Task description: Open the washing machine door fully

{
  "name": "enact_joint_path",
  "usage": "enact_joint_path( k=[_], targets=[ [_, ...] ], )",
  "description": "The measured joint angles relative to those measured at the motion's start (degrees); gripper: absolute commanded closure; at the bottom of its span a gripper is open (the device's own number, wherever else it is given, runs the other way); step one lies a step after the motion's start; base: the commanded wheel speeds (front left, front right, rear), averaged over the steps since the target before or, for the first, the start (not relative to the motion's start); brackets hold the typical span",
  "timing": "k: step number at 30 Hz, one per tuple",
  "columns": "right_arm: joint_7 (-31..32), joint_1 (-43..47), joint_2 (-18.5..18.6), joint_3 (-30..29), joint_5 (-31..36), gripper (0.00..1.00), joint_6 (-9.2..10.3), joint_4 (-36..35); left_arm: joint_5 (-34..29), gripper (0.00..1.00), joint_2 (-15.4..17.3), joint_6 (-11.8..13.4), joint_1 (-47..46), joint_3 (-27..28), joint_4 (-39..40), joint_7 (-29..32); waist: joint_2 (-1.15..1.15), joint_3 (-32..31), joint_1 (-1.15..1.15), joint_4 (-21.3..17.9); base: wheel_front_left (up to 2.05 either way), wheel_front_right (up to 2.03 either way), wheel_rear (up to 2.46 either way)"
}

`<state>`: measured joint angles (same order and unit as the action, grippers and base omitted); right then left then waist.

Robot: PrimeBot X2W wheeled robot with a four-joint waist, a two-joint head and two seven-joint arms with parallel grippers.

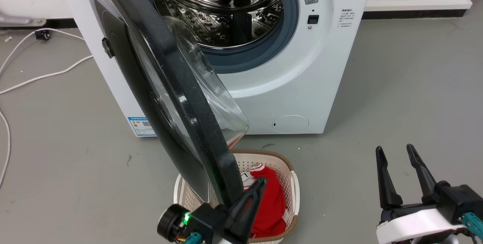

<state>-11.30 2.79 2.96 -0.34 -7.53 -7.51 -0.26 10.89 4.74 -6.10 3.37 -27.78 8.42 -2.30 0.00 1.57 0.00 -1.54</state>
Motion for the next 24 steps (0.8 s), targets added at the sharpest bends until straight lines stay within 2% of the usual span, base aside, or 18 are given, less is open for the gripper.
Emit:
enact_joint_path(
  k=[13,18,24],
  targets=[
    [0.2,-0.3,0.0,0.6,-0.5,0.0,0.01,0.8,2.1,1.0,-1.5,3.4,-6.3,1.4,-8.1,-5.5,0.0,1.1,0.0,-1.0,0.0,0.0,0.0],
    [0.2,-0.5,0.0,0.6,-0.6,0.0,0.01,1.0,2.4,1.0,-1.4,3.7,-6.4,1.6,-8.5,-6.0,0.0,1.1,0.0,-1.1,0.0,0.0,0.0],
    [0.2,-0.5,0.0,0.5,-1.0,0.0,0.0,1.3,2.4,1.0,-1.0,5.3,-5.0,1.9,-7.4,-6.1,0.0,0.8,0.0,-0.8,0.0,0.0,0.0]
  ],
)
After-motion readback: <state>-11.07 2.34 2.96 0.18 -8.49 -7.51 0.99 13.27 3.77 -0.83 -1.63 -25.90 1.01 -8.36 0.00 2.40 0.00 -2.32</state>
